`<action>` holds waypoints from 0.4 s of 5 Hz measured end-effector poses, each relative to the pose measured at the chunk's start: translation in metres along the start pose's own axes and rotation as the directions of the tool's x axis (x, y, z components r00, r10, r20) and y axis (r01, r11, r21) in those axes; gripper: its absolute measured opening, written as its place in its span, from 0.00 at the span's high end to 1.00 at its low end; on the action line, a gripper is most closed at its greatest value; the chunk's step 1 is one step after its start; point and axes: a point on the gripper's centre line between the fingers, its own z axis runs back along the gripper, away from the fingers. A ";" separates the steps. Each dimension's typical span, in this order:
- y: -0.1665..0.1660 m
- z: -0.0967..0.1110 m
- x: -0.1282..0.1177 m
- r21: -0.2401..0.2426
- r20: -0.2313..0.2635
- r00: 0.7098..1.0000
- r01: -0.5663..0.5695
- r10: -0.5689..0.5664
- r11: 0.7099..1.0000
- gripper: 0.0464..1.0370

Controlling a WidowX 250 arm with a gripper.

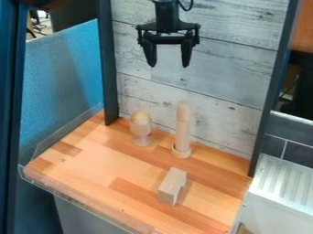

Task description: Robot moved the object from the top left corner & placed it on the object at the center of the table

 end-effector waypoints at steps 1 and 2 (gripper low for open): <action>0.001 -0.018 -0.004 0.003 -0.043 0.999 -0.003 0.003 1.000 0.04; 0.014 -0.031 -0.005 0.024 -0.046 0.999 -0.019 0.020 1.000 0.04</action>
